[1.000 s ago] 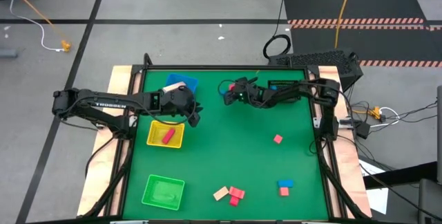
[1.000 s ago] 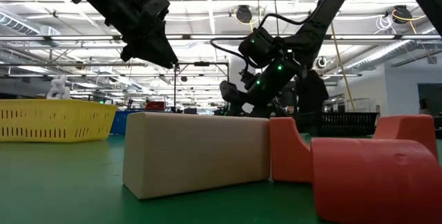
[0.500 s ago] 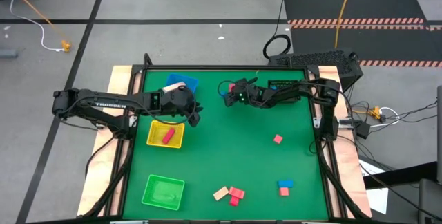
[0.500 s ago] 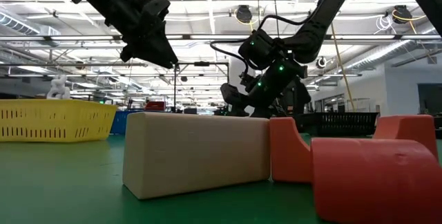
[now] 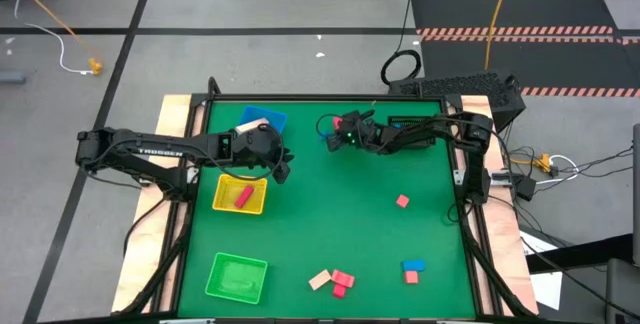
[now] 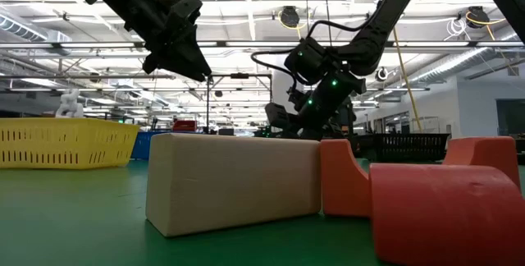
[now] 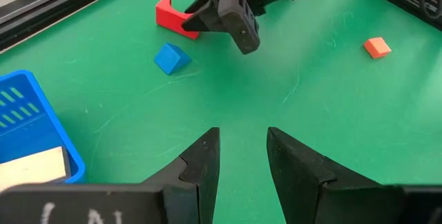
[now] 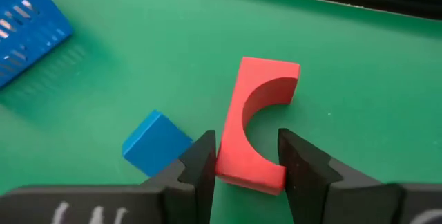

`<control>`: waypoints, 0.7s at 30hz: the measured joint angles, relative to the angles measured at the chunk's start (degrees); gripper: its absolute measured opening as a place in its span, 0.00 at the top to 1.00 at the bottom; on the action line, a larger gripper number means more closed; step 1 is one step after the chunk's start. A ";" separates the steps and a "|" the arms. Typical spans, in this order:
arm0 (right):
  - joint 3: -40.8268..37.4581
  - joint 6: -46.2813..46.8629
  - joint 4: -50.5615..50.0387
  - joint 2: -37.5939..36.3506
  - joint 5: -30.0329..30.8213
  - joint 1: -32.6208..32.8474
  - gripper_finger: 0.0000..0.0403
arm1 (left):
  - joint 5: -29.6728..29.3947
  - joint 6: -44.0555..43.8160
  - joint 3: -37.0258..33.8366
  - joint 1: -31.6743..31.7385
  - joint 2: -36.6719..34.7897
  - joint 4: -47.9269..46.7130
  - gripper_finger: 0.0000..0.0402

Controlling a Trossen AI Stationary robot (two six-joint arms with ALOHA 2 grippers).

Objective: Sort & place blocks by color
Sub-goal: Put the top red block into the yellow bin

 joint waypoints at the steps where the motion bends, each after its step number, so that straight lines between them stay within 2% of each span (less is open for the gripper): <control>1: 0.00 -0.02 -0.08 0.00 0.00 -0.08 0.72 | 0.00 0.00 0.00 0.00 0.00 0.00 0.70; 9: -0.02 -2.14 -1.36 -0.75 -1.94 0.07 0.72 | -0.02 0.54 0.00 -1.35 0.00 -0.61 0.70; 16: -0.10 -6.67 -1.41 -4.65 -11.06 2.19 0.72 | 0.00 8.49 0.00 -5.52 0.02 -0.44 0.70; 21: -0.11 -10.58 -6.22 -9.31 -12.13 6.13 0.72 | 0.04 11.69 0.00 -8.94 0.02 -0.41 0.70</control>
